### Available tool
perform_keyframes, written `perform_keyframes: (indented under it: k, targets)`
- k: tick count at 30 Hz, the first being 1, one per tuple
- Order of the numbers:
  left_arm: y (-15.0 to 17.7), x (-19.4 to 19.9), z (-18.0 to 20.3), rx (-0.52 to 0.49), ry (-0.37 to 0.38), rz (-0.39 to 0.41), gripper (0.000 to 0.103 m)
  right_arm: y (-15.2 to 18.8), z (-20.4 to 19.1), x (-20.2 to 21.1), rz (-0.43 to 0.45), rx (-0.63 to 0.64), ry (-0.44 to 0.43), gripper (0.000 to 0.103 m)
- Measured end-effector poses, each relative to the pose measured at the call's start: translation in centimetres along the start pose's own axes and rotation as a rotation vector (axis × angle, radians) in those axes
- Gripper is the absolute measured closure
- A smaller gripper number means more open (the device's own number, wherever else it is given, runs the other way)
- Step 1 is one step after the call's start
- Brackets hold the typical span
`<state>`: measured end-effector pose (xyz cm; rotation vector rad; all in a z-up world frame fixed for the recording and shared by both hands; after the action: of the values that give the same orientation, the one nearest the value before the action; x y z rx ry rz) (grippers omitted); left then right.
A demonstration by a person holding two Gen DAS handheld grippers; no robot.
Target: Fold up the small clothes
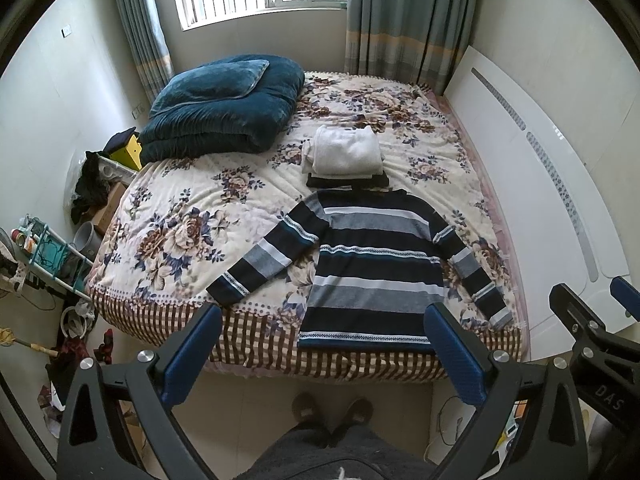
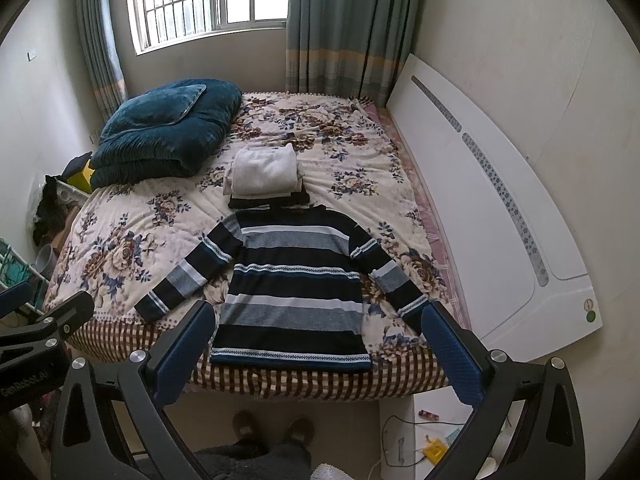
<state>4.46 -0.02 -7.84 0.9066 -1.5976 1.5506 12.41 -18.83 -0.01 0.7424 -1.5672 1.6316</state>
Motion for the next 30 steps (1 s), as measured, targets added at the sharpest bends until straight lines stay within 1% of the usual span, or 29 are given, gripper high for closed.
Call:
perform_keyframes:
  k: [4, 6, 8, 9, 11, 17, 18, 19, 30]
  targets:
    - [0.0, 0.0, 0.0, 0.001, 0.001, 0.002, 0.0, -0.1, 0.0, 0.0, 0.001, 0.0, -0.001, 0.0]
    - [-1.5, 0.6, 0.3, 0.0, 0.001, 0.004, 0.0, -0.1, 0.1, -0.1, 0.002, 0.0, -0.002, 0.0]
    - [-1.7, 0.6, 0.2, 0.0, 0.001, 0.005, 0.0, 0.1, 0.2, -0.1, 0.003, 0.0, -0.002, 0.0]
    - [-1.6, 0.6, 0.2, 0.001, 0.002, 0.005, 0.0, -0.8, -0.1, -0.1, 0.004, 0.0, -0.002, 0.0]
    - [-2.3, 0.5, 0.6, 0.001, 0.002, 0.005, 0.0, -0.9, -0.3, 0.4, 0.003, 0.0, -0.003, 0.0]
    - [-2.2, 0.5, 0.6, 0.001, 0.004, 0.009, 0.0, -0.7, -0.3, 0.3, 0.006, -0.003, -0.004, 0.0]
    - [-2.4, 0.6, 0.6, 0.001, 0.004, 0.009, 0.0, -1.7, -0.4, 0.7, 0.005, -0.003, -0.004, 0.0]
    - [-2.3, 0.6, 0.6, 0.001, 0.002, 0.01, 0.0, -1.8, -0.4, 0.8, 0.006, -0.003, -0.004, 0.0]
    - [-2.2, 0.6, 0.5, 0.0, 0.004, 0.016, 0.0, -1.7, -0.4, 0.7, 0.009, -0.005, -0.004, 0.0]
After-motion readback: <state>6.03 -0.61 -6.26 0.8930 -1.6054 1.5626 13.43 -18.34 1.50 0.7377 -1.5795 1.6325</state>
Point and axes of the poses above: each gripper's, at about its wrist camera, not at the fingertips, and x roughly against the way its jaws point, z to its right, y to its underside, the point moved 9 cm from there along -x, roughly the way its jaws point, and after that the axes turned 2 degrees about -x, right-handed, at the moved point
